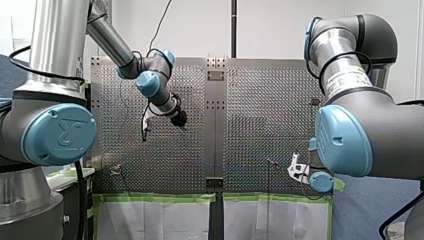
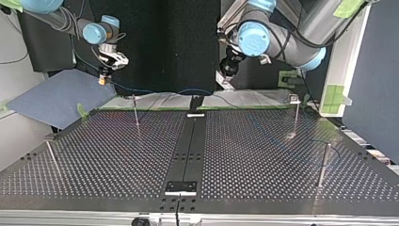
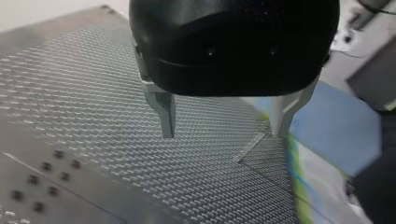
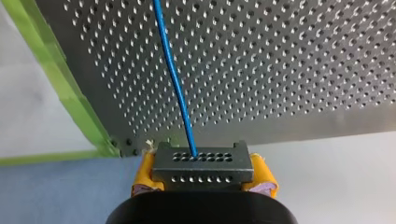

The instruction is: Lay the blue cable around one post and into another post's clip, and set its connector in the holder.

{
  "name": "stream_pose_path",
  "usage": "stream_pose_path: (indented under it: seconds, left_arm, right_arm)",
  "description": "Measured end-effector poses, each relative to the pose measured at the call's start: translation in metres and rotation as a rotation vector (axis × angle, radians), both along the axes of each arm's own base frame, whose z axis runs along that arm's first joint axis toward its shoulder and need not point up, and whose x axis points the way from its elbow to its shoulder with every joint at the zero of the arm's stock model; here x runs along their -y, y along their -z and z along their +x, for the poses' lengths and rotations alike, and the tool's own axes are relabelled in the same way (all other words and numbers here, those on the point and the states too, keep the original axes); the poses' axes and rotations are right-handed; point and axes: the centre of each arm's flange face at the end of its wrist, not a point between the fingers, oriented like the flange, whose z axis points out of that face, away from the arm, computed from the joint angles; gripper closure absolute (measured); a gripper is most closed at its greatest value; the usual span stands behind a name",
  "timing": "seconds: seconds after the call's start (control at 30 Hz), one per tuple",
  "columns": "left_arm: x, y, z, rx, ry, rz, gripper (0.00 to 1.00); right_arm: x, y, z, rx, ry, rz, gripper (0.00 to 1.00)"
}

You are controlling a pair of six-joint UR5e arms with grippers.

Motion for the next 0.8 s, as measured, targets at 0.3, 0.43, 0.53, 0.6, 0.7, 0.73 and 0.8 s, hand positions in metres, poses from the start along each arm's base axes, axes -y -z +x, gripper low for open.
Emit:
stream_pose_path:
  seconds: [0.3,0.43,0.53,0.6,0.7,0.73,0.8]
  left_arm:
    - [0.010,0.053,-0.021,-0.036,0.046,0.082,0.00]
    - [0.022,0.061,-0.018,-0.010,0.059,0.101,0.00]
    - [0.035,0.064,-0.014,0.020,0.064,0.107,0.00]
    - [0.043,0.069,-0.013,0.033,0.065,0.111,0.00]
    - [0.052,0.077,-0.016,0.043,0.068,0.119,0.00]
    - [0.054,0.080,-0.017,0.045,0.069,0.121,0.00]
    - [0.059,0.087,-0.019,0.050,0.069,0.128,0.00]
  right_arm:
    - [0.004,0.000,-0.004,-0.069,0.010,-0.028,1.00]
    - [0.001,0.002,0.000,-0.101,-0.014,-0.018,1.00]
    - [-0.001,0.003,0.003,-0.128,-0.034,-0.010,1.00]
    - [-0.003,0.004,0.007,-0.138,-0.053,-0.008,1.00]
    - [-0.004,0.004,0.010,-0.143,-0.072,-0.007,1.00]
    - [-0.005,0.004,0.011,-0.144,-0.076,-0.007,1.00]
    - [-0.005,0.005,0.013,-0.146,-0.081,-0.008,1.00]
